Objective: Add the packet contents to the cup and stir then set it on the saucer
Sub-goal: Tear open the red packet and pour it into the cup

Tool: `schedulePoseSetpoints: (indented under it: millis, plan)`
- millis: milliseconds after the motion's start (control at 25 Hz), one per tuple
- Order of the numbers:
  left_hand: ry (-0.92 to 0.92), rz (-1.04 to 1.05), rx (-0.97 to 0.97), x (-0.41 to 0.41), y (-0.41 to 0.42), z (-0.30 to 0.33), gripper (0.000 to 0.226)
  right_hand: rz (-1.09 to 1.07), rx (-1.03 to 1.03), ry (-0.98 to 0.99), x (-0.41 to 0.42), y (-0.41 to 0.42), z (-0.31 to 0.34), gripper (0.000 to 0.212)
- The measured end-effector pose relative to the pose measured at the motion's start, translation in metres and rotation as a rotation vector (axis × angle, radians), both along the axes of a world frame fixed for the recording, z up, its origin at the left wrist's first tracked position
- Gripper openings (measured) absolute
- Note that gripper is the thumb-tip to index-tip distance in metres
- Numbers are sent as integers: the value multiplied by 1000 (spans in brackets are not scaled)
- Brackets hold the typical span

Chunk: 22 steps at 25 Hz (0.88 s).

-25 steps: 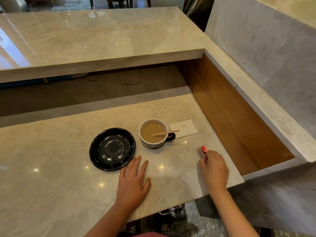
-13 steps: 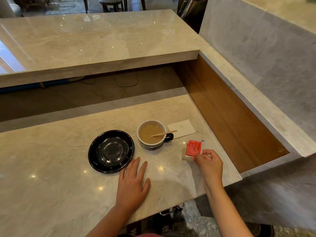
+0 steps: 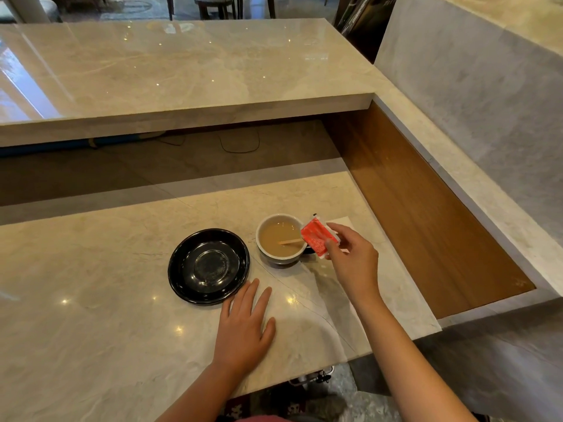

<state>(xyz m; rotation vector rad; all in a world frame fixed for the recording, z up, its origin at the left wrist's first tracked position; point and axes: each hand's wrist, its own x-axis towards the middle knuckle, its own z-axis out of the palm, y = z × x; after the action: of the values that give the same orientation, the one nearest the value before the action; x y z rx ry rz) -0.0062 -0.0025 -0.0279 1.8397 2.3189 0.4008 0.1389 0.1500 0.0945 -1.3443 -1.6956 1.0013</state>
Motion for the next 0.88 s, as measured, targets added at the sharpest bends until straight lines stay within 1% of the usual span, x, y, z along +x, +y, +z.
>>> schedulePoseSetpoints:
  millis: [80,160,320,480,720,880]
  plan:
    - [-5,0,-2,0,0,0,55,66,95,-105,-7,5,2,26]
    - [-1,-3,0,1,0,0,55,138,175,-169,-12,8,3,26]
    - [9,-1,-5,0,1,0,55,269,366,-268,-19,13,1,28]
    - [6,0,-8,0,1,-1,56,381,545,-364,-22,16,-3,24]
    - [2,4,-7,0,1,0,56,429,614,-446,-24,17,-3,26]
    - [4,6,-3,1,0,0,55,435,607,-426,-24,19,-2,25]
